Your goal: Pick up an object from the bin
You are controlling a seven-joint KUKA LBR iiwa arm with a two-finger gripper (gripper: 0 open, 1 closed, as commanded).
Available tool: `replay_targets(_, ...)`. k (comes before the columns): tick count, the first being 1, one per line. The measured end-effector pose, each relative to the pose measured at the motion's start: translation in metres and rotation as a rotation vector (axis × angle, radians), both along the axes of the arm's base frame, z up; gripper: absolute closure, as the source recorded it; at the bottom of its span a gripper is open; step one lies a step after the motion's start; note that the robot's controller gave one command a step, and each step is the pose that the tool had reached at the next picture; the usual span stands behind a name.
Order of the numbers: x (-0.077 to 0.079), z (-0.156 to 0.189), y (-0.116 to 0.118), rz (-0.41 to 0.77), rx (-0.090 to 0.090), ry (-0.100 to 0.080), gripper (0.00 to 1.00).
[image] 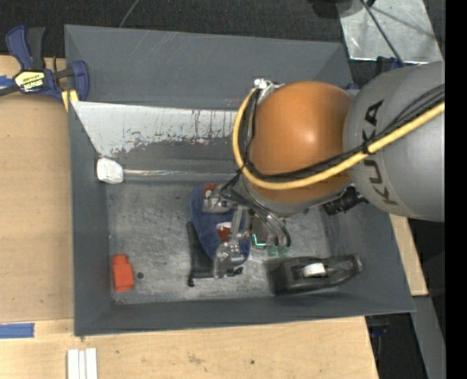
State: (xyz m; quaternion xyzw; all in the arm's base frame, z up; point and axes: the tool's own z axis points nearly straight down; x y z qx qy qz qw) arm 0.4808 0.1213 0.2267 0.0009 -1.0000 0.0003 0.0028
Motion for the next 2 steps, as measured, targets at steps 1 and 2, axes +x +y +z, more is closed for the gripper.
replay_targets(1, 0.043, -0.060, -0.073, -0.027, -0.003, -0.003, 0.00)
replay_targets(2, 0.081, -0.138, -0.057, 0.189, -0.002, -0.012, 0.00)
